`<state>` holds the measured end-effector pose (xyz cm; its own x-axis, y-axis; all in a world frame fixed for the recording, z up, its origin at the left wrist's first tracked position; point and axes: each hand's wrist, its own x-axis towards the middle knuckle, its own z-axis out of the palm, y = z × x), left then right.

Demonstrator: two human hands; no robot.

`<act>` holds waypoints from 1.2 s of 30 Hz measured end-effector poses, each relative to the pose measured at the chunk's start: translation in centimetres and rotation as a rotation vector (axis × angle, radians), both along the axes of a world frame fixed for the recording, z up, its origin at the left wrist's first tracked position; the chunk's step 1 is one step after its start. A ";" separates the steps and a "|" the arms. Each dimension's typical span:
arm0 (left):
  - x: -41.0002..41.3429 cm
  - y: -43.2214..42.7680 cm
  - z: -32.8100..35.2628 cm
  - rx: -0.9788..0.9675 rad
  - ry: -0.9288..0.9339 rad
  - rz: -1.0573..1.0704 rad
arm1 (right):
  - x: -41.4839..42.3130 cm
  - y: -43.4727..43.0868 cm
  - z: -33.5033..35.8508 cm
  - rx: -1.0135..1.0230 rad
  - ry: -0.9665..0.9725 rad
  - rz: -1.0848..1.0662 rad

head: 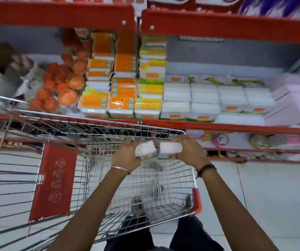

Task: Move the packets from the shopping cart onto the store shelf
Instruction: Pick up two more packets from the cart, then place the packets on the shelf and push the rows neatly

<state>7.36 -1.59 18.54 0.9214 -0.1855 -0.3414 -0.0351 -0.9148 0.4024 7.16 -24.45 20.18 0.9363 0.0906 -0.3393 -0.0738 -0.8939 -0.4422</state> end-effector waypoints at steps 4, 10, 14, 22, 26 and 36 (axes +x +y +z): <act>1.2 -2.6 3.6 -0.075 -0.044 -0.008 | 0.5 -3.7 3.4 0.054 -0.048 -0.012; 2.5 -9.4 8.1 -0.061 -0.205 -0.091 | 0.7 -11.6 7.1 0.048 -0.090 -0.012; 3.1 -15.4 9.9 -0.064 -0.225 -0.114 | 1.2 -17.4 8.5 0.005 -0.126 -0.019; 4.4 -26.9 10.1 -0.154 -0.321 -0.167 | 2.3 -27.9 8.9 -0.116 -0.245 -0.058; 4.9 -31.1 9.3 -0.145 -0.384 -0.171 | 3.3 -31.1 7.9 -0.129 -0.251 -0.075; 7.4 -35.7 5.6 0.021 -0.395 -0.164 | 6.2 -31.7 4.6 -0.215 -0.271 -0.060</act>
